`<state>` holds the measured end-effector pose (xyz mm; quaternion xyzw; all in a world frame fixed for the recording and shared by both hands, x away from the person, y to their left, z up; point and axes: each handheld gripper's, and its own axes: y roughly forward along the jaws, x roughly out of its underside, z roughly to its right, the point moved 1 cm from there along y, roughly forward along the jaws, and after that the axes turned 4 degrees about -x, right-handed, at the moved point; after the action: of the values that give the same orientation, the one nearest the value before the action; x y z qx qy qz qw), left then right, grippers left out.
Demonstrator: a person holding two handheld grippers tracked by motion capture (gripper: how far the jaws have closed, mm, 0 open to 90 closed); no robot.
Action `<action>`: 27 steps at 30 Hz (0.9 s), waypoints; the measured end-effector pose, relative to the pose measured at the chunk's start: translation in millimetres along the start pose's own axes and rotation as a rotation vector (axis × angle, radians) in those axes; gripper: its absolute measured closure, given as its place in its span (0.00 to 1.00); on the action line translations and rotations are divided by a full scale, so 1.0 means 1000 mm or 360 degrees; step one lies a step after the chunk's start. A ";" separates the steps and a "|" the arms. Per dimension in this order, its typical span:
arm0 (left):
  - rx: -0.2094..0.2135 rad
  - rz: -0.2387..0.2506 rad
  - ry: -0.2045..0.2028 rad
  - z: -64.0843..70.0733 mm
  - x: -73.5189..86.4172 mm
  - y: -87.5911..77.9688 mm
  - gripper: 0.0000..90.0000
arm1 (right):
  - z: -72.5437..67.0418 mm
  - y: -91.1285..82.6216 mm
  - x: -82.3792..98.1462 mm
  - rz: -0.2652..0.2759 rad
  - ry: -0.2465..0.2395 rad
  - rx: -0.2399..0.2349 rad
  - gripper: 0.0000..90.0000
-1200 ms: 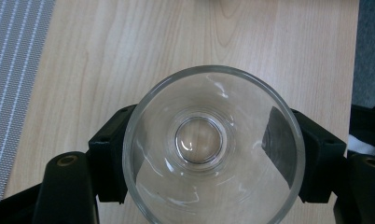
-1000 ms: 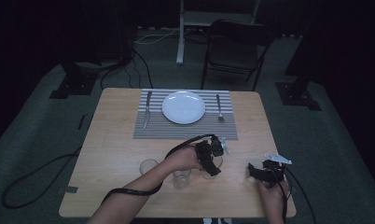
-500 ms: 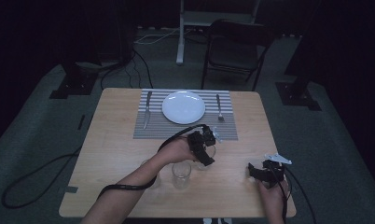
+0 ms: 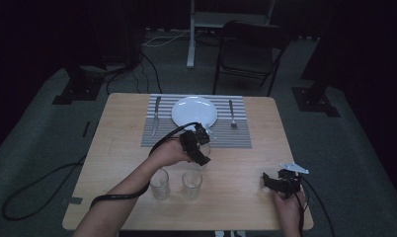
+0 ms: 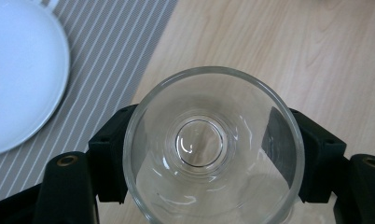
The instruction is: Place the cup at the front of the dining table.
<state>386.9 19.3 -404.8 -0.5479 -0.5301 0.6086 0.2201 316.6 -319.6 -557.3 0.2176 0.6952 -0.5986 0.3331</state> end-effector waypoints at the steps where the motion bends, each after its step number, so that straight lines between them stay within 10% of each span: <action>1: -0.0007 -0.0004 -0.0014 -0.002 0.003 -0.001 0.32 | 0.000 0.000 0.000 0.0000 0.0000 0.0000 0.15; 15: -0.0132 0.0017 -0.0247 -0.049 0.048 -0.026 0.32 | 0.000 0.000 0.000 -0.0001 0.0002 0.0000 0.15; 27: -0.0189 0.0010 -0.0428 -0.079 0.061 -0.016 0.32 | 0.000 0.000 0.000 0.0001 0.0004 0.0003 0.15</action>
<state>434.7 108.5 -404.7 -0.4752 -0.5883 0.6446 0.1125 316.5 -319.6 -557.3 0.2189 0.6949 -0.5989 0.3323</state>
